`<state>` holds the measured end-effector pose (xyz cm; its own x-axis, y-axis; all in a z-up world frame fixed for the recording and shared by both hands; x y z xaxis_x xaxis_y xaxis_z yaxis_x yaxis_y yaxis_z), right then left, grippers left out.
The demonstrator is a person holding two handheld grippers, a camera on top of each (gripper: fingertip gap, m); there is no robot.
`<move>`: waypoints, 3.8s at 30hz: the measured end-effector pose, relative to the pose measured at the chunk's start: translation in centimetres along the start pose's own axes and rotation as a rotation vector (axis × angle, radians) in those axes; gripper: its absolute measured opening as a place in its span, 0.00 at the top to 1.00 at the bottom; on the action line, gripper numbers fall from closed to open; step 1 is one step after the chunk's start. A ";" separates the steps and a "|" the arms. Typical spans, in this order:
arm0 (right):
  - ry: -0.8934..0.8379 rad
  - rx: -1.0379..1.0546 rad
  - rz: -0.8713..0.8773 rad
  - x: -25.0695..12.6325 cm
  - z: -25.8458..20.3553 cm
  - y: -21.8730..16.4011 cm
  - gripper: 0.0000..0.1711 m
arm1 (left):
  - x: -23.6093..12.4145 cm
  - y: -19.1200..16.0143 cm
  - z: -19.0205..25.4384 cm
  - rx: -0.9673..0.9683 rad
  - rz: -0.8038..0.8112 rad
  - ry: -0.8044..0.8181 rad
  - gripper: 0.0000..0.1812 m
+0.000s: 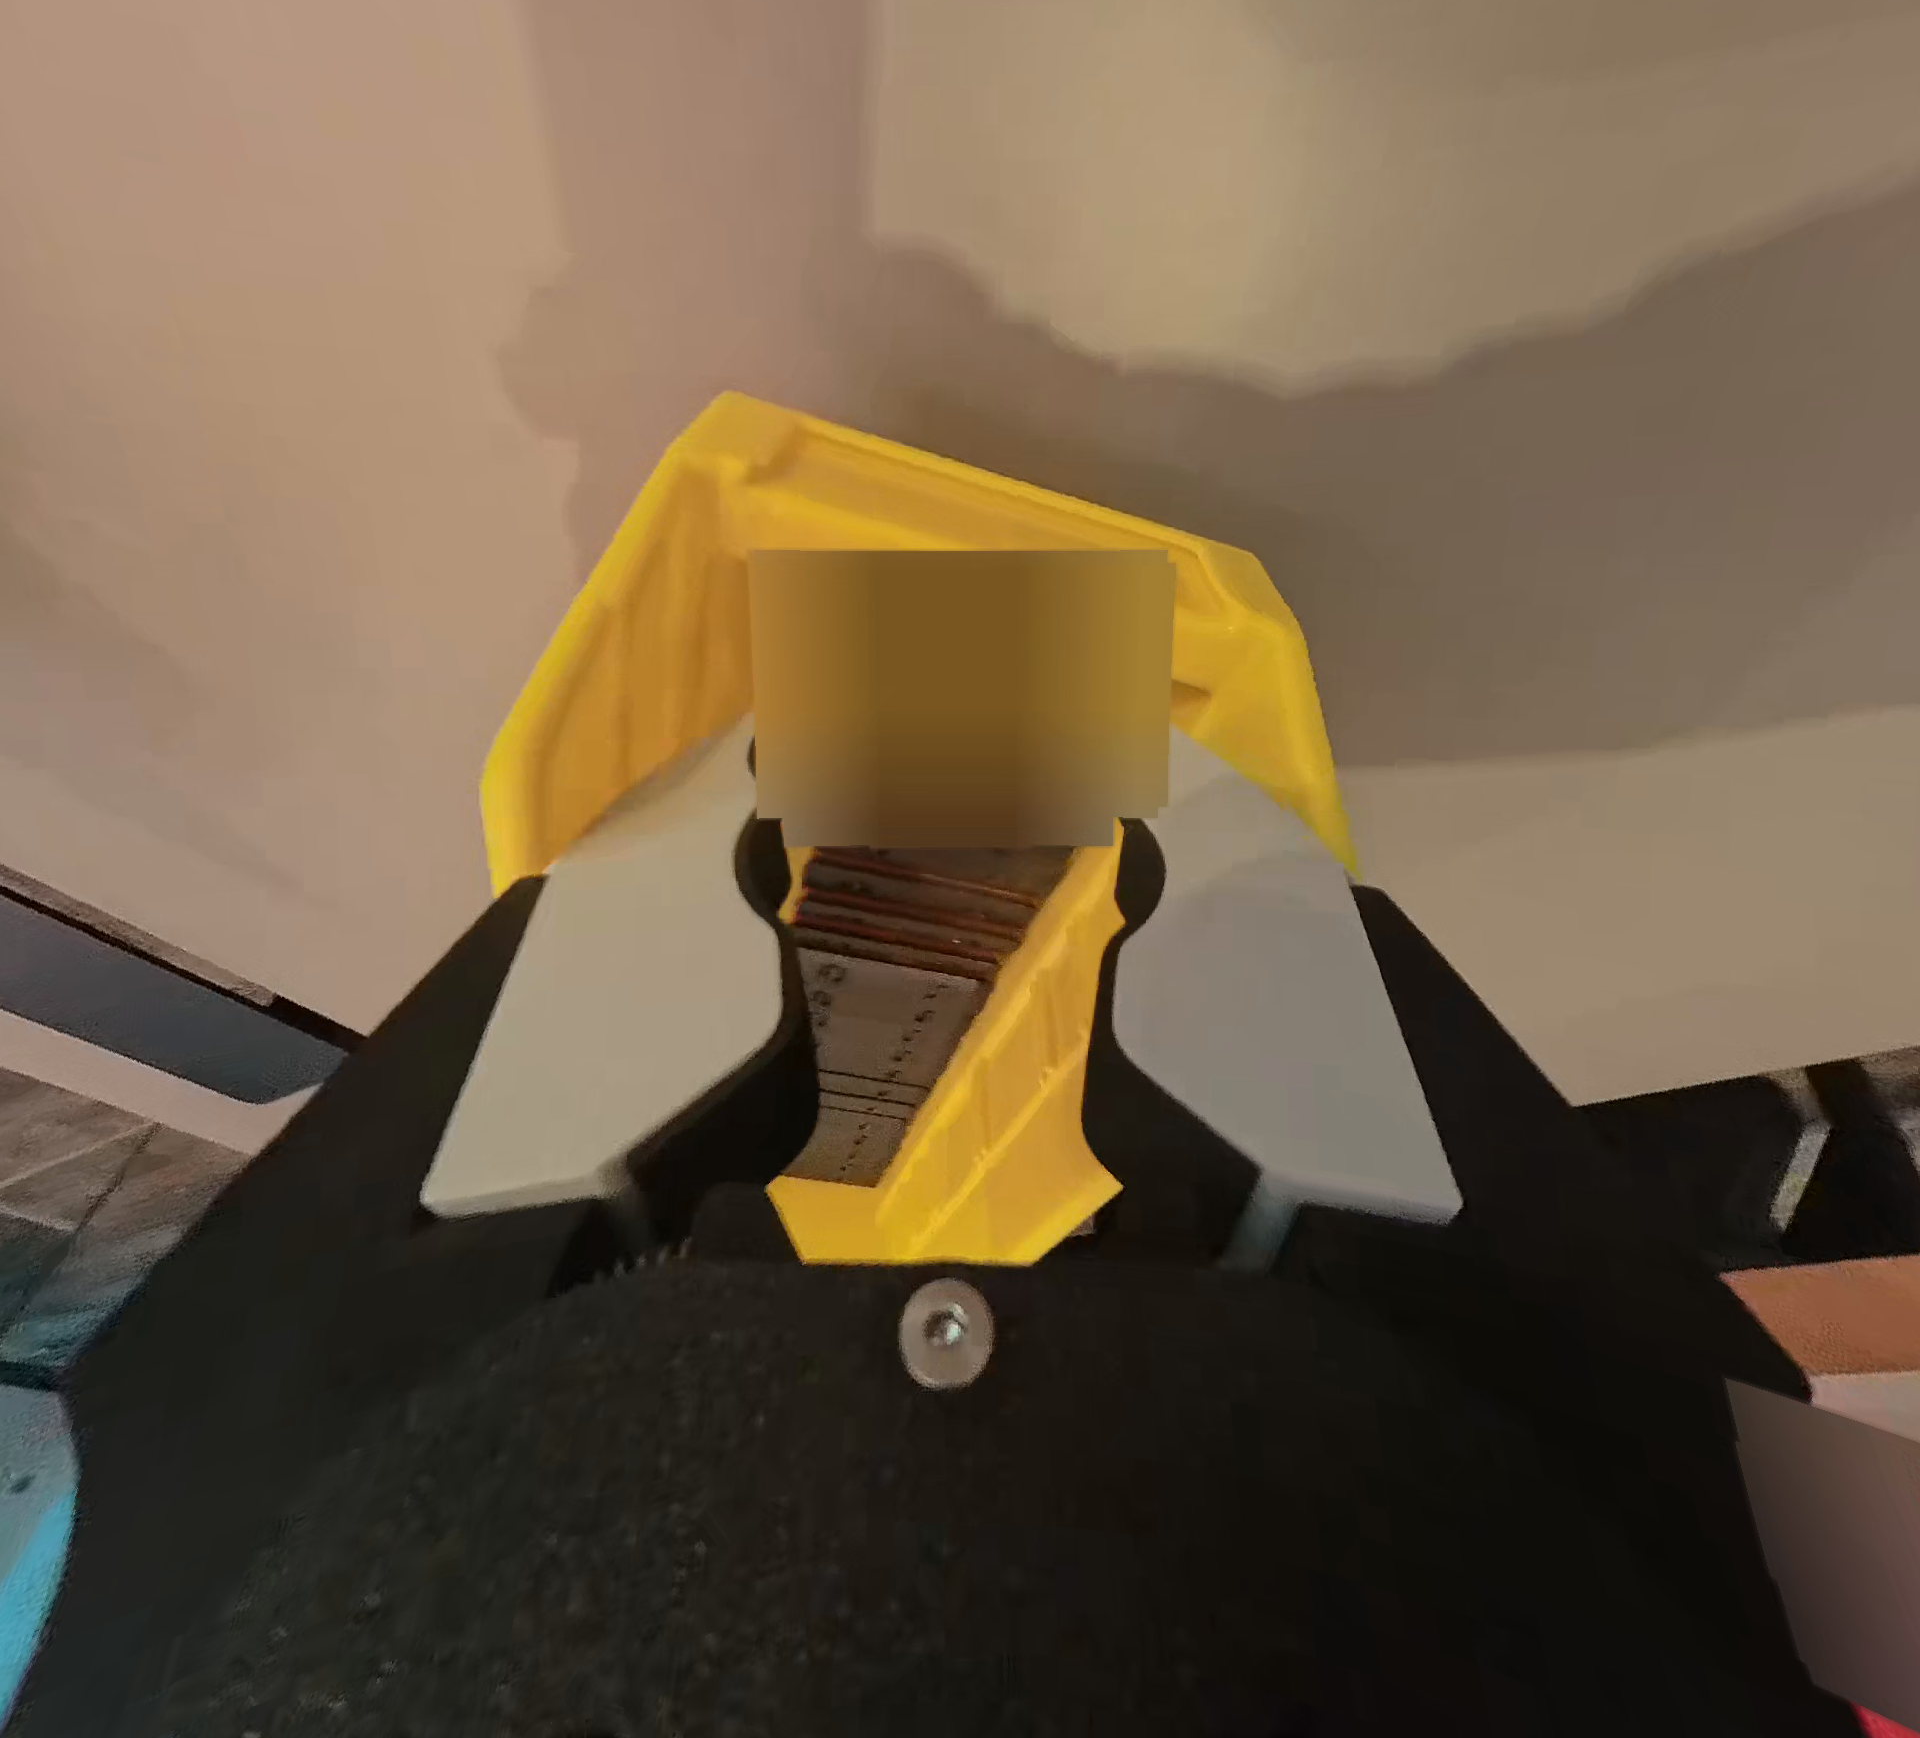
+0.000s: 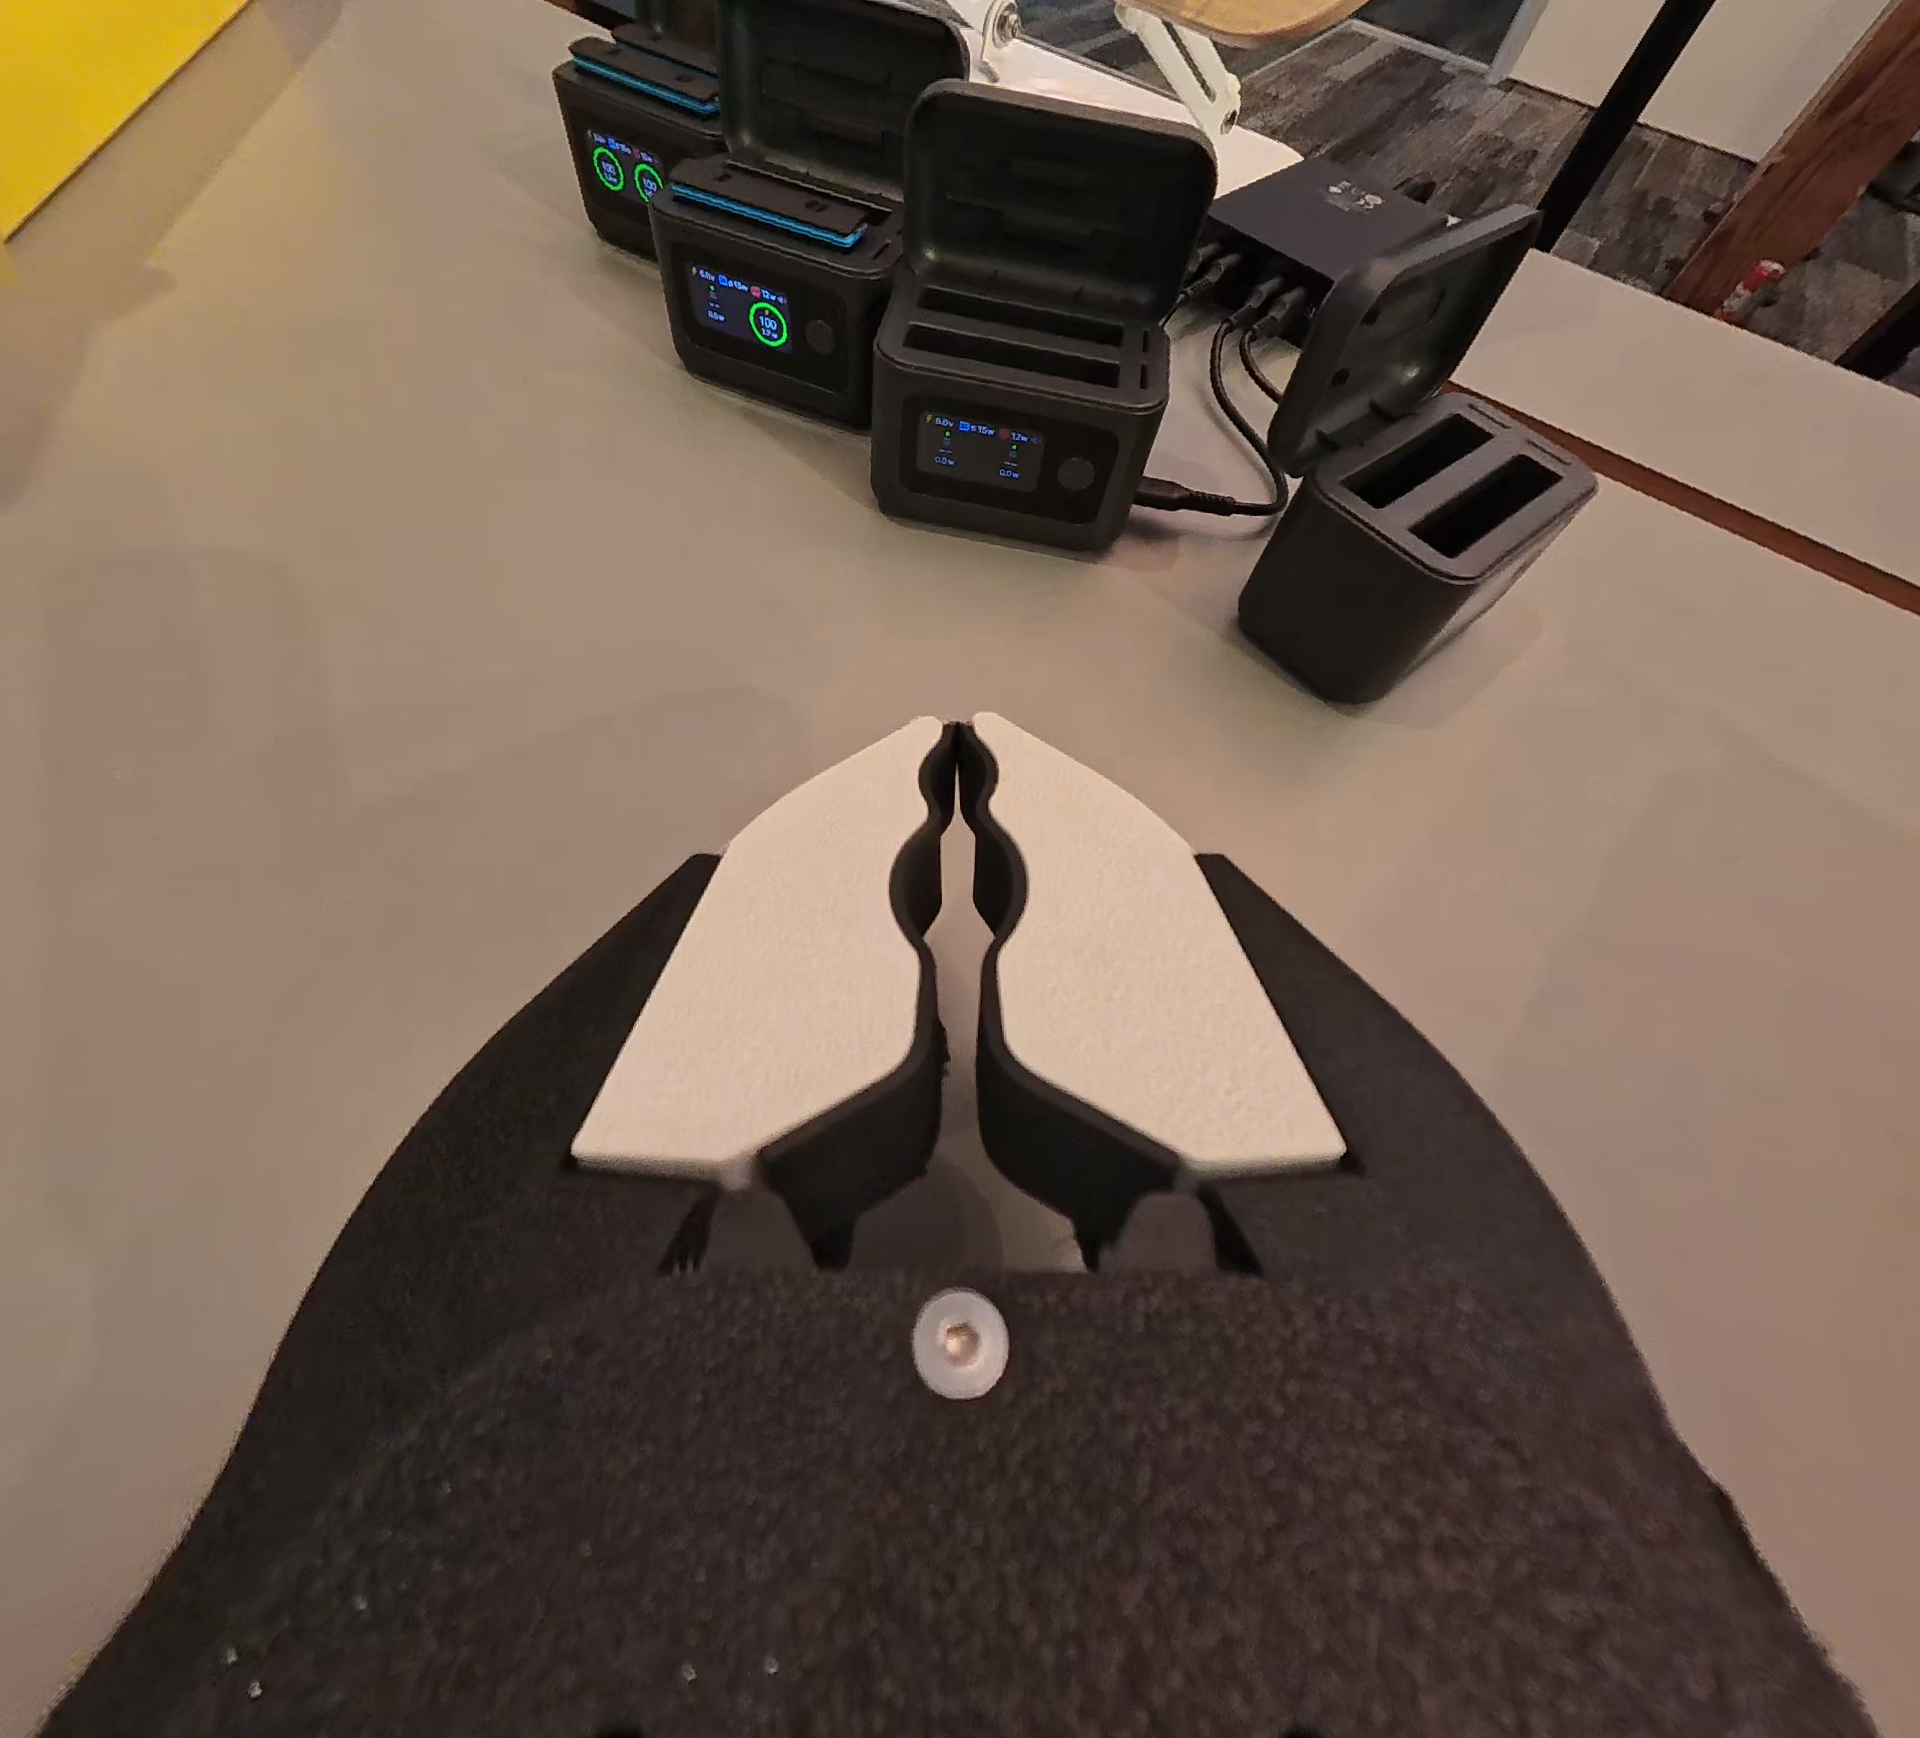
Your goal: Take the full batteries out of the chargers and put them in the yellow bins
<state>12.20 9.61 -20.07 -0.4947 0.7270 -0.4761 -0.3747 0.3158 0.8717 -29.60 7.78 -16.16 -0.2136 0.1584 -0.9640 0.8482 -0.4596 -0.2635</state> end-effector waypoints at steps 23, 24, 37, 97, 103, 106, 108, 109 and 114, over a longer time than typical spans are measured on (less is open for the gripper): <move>0.014 -0.004 -0.004 0.1 -0.1 0.0 1.00 | 1.4 0.2 -0.2 0.147 -0.037 0.006 0.73; 0.014 -0.005 -0.004 0.1 -0.1 0.0 1.00 | 1.5 0.2 -0.2 0.148 -0.037 0.011 0.73; 0.016 -0.007 -0.008 0.1 -0.1 0.0 1.00 | 2.1 0.7 0.3 0.195 -0.354 -0.015 0.76; 0.045 -0.108 -0.056 0.6 -1.2 -0.2 1.00 | 1.0 -2.9 -1.5 -0.538 0.431 -0.235 0.89; 0.046 -0.111 -0.050 0.5 -1.2 -0.2 1.00 | 0.1 -2.9 -0.9 -0.561 0.432 -0.206 0.91; 0.050 -0.113 -0.048 0.5 -1.3 -0.2 1.00 | -0.2 -2.8 -0.6 -0.562 0.426 -0.171 0.91; 0.052 -0.117 -0.049 0.6 -1.4 -0.2 1.00 | -0.4 -2.9 -0.4 -0.573 0.432 -0.163 0.91; 0.054 -0.118 -0.049 0.6 -1.4 -0.1 1.00 | -0.4 -2.9 -0.3 -0.581 0.437 -0.163 0.90; 0.056 -0.118 -0.048 0.6 -1.5 -0.1 1.00 | -0.9 -3.2 0.2 -0.597 0.444 -0.149 0.92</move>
<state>10.81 9.10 -20.63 -0.5159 0.6767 -0.5253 -0.4872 0.2727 0.8297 -32.16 8.93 -14.43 0.1821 -0.0704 -0.9808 0.9791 0.1049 0.1742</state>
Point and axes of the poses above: each gripper's, where its closed fingertips meet, x out along the fingers, y out of its top, z = x × y across the jaws, the point moved 7 cm from there along -x, back along the fingers, and after that the axes turned 5 degrees about -z, right-handed, at the moved point
